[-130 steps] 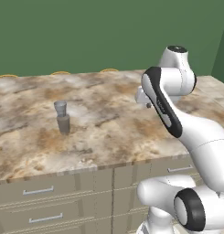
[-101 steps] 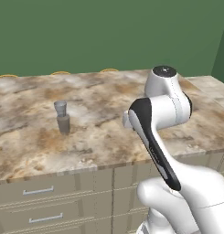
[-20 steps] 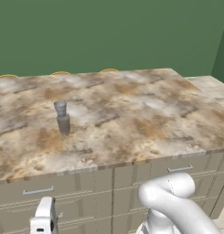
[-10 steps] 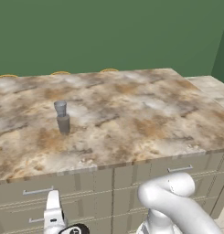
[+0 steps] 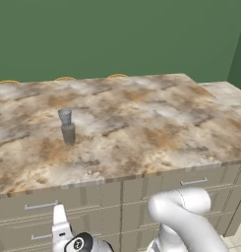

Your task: Take the tongs from the drawer on the left and place them on the dining counter next to the tray containing the kebab skewer.

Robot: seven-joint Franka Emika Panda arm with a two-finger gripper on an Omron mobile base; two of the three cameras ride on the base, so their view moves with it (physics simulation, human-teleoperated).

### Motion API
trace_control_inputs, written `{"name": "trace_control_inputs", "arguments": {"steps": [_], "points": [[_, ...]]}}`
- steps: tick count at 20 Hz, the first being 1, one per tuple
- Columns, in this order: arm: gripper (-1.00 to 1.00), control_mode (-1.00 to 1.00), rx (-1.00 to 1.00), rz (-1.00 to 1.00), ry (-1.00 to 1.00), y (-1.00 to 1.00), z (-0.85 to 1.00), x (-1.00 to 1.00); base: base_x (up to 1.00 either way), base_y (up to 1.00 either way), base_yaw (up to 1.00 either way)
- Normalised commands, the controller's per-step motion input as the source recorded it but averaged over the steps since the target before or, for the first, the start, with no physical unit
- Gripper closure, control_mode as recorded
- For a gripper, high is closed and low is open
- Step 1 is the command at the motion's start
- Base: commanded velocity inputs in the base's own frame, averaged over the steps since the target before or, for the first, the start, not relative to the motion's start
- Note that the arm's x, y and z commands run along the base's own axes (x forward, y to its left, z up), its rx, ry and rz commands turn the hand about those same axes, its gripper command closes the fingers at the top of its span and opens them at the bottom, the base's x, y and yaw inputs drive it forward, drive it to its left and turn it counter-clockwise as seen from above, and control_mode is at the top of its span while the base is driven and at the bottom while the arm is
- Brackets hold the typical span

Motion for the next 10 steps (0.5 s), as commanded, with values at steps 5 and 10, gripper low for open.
{"name": "trace_control_inputs", "arguments": {"steps": [5,10], "points": [[-1.0,-1.0,-0.04,0.0,-0.04,0.59,-0.39,0.17,0.0,0.0,0.0],[-1.0,-1.0,-0.02,0.0,-0.02,0.24,-0.28,0.16,0.0,0.0,0.0]]}}
